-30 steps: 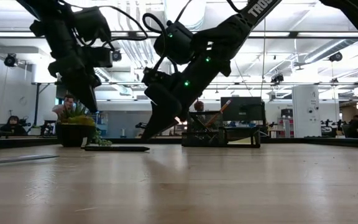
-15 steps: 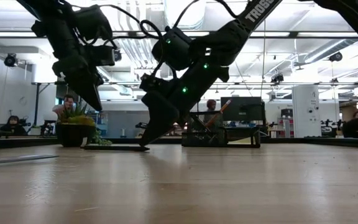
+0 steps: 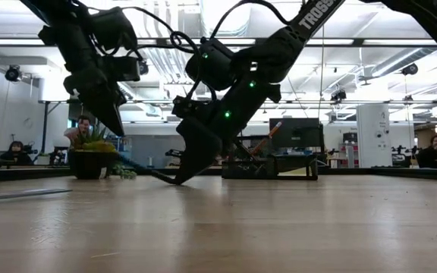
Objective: Pick and place office supplies into organizer
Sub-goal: Put the black pen into the black desk organizer
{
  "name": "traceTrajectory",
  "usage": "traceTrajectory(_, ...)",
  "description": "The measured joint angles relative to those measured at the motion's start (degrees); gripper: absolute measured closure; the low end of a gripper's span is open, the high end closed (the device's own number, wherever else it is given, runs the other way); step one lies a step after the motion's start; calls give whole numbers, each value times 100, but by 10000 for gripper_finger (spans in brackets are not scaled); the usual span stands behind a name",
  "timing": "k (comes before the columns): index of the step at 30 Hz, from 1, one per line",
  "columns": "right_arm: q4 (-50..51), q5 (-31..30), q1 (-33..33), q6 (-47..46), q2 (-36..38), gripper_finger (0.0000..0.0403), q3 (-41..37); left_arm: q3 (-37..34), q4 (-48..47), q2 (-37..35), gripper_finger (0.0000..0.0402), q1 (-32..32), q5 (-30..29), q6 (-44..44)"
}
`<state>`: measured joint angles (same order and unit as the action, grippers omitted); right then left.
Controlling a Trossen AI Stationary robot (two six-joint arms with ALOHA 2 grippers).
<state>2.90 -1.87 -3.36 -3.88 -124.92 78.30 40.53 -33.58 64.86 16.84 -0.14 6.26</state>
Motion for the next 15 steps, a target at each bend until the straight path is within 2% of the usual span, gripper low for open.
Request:
traceTrajectory(11,-13,9,0,-41,-46,394,4,-66,-249,154,402,2,28,7)
traceTrajectory(15,-20,11,0,-46,-50,394,4,-204,-253,191,402,3,418,4)
